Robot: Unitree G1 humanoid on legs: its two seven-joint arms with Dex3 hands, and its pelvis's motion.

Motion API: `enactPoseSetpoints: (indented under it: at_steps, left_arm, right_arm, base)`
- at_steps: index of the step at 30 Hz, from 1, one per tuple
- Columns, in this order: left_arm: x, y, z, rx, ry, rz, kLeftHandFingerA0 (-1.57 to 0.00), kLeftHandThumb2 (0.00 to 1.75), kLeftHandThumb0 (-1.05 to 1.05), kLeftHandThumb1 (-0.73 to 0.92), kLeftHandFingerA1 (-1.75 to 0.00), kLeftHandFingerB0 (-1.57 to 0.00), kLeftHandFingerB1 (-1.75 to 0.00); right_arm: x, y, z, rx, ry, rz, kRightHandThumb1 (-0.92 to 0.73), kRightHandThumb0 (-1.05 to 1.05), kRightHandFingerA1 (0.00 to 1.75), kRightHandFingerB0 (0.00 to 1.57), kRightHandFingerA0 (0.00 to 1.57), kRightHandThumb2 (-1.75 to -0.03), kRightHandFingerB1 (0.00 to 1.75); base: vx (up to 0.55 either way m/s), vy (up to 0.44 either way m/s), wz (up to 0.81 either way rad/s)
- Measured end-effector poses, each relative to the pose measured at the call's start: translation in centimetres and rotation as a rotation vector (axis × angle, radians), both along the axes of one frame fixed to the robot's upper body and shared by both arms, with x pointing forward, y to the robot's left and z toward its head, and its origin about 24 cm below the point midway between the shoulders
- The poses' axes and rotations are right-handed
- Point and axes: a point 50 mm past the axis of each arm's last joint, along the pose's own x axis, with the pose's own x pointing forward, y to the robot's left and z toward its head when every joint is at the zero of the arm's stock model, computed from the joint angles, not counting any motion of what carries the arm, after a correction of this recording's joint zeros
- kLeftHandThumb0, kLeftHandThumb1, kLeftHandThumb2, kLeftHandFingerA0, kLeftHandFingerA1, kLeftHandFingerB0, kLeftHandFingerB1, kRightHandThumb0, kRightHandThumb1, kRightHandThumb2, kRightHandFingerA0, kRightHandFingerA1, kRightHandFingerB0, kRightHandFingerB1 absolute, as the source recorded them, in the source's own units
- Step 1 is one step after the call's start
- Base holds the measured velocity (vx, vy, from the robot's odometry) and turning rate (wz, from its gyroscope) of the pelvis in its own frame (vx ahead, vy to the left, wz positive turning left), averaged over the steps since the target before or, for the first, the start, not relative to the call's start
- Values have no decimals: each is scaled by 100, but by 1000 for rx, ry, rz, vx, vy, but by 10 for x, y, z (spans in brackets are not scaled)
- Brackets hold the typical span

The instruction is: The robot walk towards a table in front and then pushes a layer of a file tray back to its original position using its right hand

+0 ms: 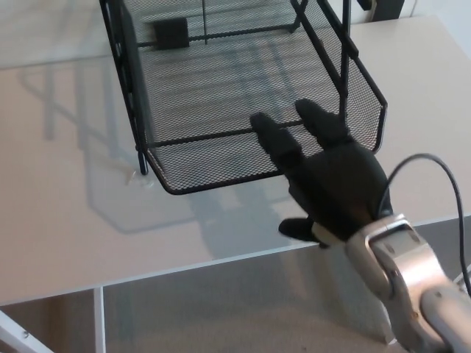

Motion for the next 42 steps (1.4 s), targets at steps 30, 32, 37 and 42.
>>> enactPoseSetpoints:
  at_steps: [30,32,37,42]
  left_arm:
    - [6,-7,-2,-15,-37,-25,-42,59,-32,64,-44,-30,-34]
    - [5,-8,-3,-19,-32,-22,-41,59,-31,64,-44,-30,-34]
    - [-2,-8,-5,-19,-11,-14,-42,59,-35,65,-45,-30,-34]
    - [-9,-7,-8,-18,13,-4,-41,59,-33,64,-44,-30,-34]
  right_arm:
    - [-133,-59,17,185,47,34,-47,-74,0,0,0,-77,0]
    - [-143,-66,8,197,96,0,-48,-74,0,0,0,-77,0]
    - [-173,-91,-25,232,289,-122,-42,-67,0,0,0,-73,4]
    - [-193,-112,-58,273,450,-230,-42,-56,41,0,0,-80,25]
  base:
    - [0,0,0]
    - [0,0,0]
    - [0,0,0]
    - [0,0,0]
